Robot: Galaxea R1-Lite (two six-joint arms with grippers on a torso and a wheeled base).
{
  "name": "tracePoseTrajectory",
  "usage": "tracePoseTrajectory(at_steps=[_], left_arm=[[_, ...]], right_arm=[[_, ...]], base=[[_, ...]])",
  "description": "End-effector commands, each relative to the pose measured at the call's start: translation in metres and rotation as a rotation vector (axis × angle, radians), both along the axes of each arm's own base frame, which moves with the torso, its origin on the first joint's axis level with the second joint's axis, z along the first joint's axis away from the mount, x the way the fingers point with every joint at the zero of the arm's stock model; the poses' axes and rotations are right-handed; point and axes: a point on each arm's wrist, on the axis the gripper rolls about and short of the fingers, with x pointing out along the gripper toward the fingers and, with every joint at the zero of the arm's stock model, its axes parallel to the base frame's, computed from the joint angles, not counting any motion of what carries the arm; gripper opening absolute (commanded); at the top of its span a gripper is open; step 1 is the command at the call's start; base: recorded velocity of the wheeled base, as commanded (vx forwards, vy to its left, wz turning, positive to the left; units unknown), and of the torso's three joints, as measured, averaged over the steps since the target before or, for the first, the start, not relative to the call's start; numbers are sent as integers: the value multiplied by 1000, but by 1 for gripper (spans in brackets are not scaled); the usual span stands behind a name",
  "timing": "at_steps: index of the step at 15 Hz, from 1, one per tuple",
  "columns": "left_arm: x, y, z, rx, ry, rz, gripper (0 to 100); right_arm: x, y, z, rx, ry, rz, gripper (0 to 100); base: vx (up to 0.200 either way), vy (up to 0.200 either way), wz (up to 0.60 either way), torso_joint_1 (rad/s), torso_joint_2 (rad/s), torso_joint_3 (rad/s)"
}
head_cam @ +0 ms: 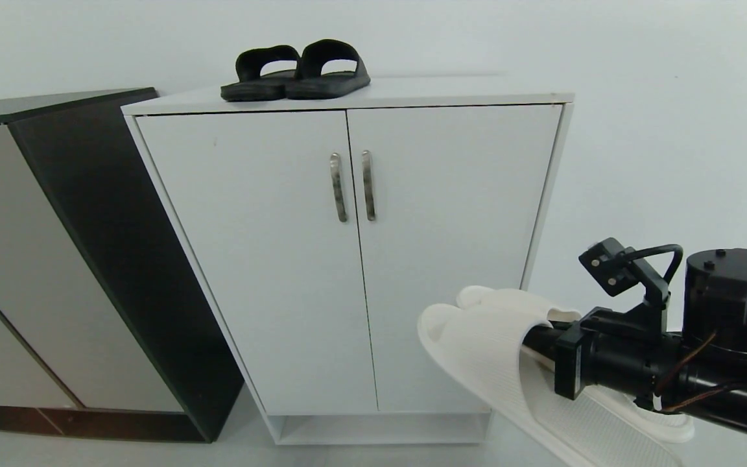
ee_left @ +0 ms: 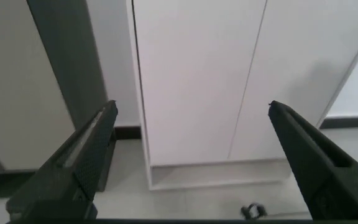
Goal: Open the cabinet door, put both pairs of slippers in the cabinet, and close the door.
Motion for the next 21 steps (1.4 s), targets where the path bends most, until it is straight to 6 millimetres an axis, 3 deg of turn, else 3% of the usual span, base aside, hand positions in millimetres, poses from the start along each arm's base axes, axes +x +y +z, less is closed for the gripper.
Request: tracePoseTrajectory(at_steps=[1,2,5,8,12,16,18,21], left_arm=[[4,0,67,-108,-30,-20,100],[11,0,76,-100,-3,-38,100],[77,-7,118,-86,118,-222,100],[144,-15,130,-30,75,-343,100],[205,-48,151,-9,75,-530,100],[247,-96,167,-7,80,-763,100],[264,-112,174,-21,117,-869,100],[275,-120,197,-133,215,-1132,100]], right_arm=[[0,1,-3,-6,8,1,0],[0,1,-2,-6,6,1,0],[-1,-1,-2,-12,-15,6,0],[-2,-1,-2,-2,-35,5,0],[-2,-1,-3,-7,-34,7,0],[-1,-1,-4,-9,-30,9,0],[-1,0,-5,-10,-29,9,0],[-1,0,-5,-7,-31,16,0]], base=[[0,0,0,0,0,0],[0,0,0,0,0,0],[0,0,0,0,0,0],[0,0,0,0,0,0],[0,0,0,0,0,0],[0,0,0,0,0,0],[0,0,0,0,0,0],[0,0,0,0,0,0]])
